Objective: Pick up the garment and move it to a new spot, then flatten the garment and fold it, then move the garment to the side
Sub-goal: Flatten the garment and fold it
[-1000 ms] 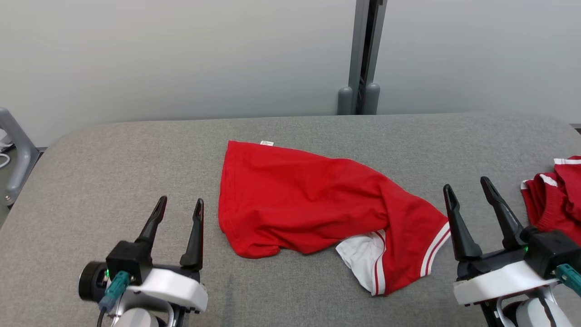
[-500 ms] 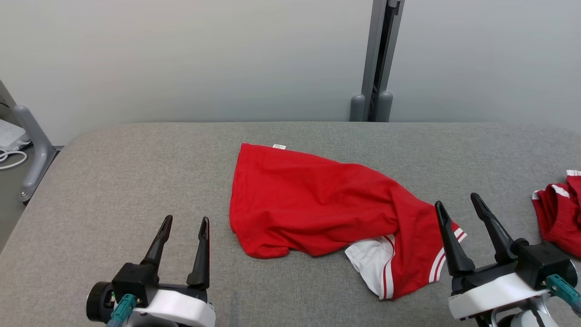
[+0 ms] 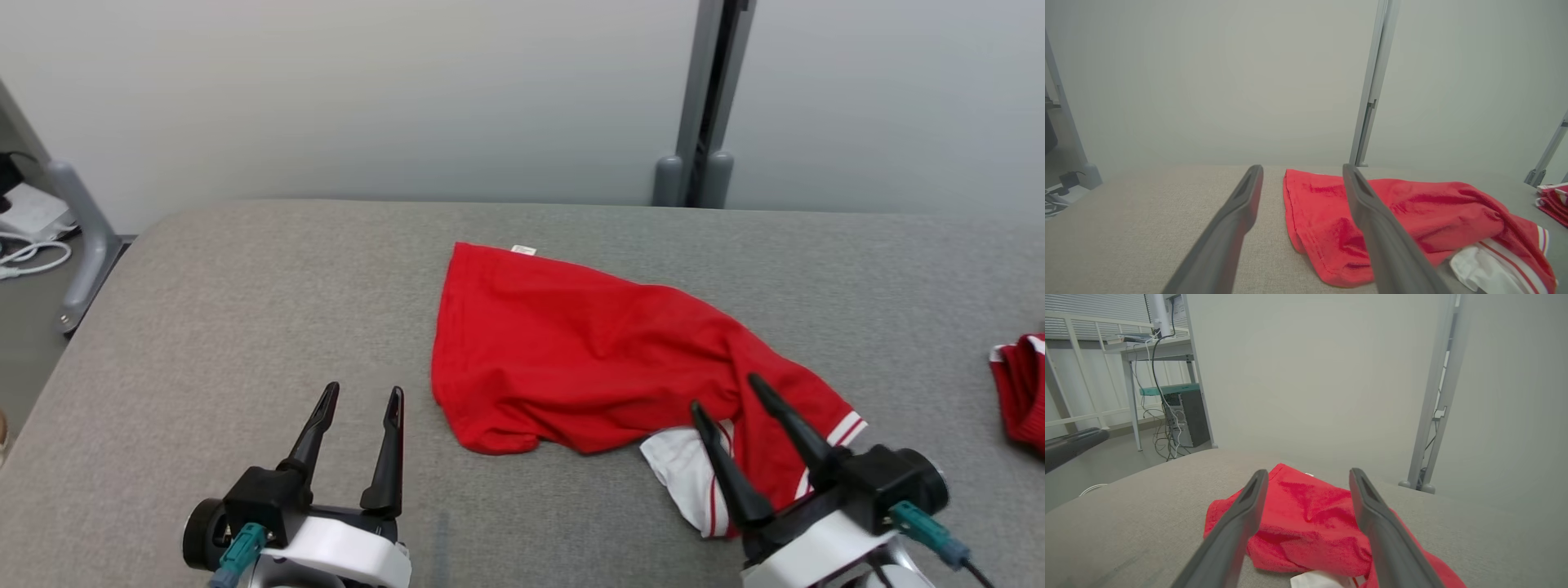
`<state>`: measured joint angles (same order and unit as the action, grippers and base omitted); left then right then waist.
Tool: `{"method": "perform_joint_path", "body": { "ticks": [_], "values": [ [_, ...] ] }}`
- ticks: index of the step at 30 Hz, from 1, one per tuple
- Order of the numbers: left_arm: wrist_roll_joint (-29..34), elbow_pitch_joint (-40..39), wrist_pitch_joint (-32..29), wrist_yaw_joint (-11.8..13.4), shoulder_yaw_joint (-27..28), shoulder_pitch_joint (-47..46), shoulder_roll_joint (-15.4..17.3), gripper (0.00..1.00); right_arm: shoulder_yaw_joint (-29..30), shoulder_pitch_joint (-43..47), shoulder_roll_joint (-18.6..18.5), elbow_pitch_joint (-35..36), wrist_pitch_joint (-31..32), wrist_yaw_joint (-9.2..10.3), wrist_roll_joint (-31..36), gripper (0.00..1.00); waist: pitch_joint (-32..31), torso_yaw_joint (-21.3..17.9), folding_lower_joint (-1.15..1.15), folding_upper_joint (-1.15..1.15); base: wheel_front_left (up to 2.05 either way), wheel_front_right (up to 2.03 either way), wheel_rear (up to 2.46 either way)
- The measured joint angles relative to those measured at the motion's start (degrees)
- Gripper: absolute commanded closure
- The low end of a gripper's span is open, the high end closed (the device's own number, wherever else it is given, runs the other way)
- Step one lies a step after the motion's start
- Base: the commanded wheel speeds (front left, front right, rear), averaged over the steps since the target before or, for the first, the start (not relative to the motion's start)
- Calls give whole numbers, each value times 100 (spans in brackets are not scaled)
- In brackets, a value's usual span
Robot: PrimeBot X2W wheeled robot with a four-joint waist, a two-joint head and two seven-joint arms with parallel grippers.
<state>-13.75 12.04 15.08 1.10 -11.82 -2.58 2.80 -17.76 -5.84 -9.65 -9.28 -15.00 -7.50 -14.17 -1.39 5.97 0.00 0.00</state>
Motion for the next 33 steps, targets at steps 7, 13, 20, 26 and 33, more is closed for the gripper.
{"method": "perform_joint_path", "body": {
  "ticks": [7, 13, 20, 26, 33],
  "values": [
    [-152, -1, 0, 59, -241, -109, 0, 0, -1116, -465, -214, -541, -9, 0, -263, 0, 146, 417, -1, 0, 0, 0, 0],
    [-234, 60, 0, 134, -381, -143, 3, 0, -1901, -1001, -305, -1434, -15, 0, -655, 0, 289, 968, 0, 0, 0, 0, 0],
    [-305, 53, 0, 165, -528, -181, 4, 0, -2507, -1543, -363, -2628, -15, 0, -1376, 0, 401, 1491, 0, 0, 0, 0, 0],
    [-461, 25, 0, 175, -737, -203, 2, 0, -2733, -1909, -393, -3279, -14, 0, -1929, 0, 527, 1862, 0, 0, 0, 0, 0],
    [-531, -13, 0, 245, -912, -240, 2, 0, -2893, -2202, -457, -3722, -14, 0, -2167, 0, 669, 2142, 0, 0, 0, 0, 0]
  ]
}}
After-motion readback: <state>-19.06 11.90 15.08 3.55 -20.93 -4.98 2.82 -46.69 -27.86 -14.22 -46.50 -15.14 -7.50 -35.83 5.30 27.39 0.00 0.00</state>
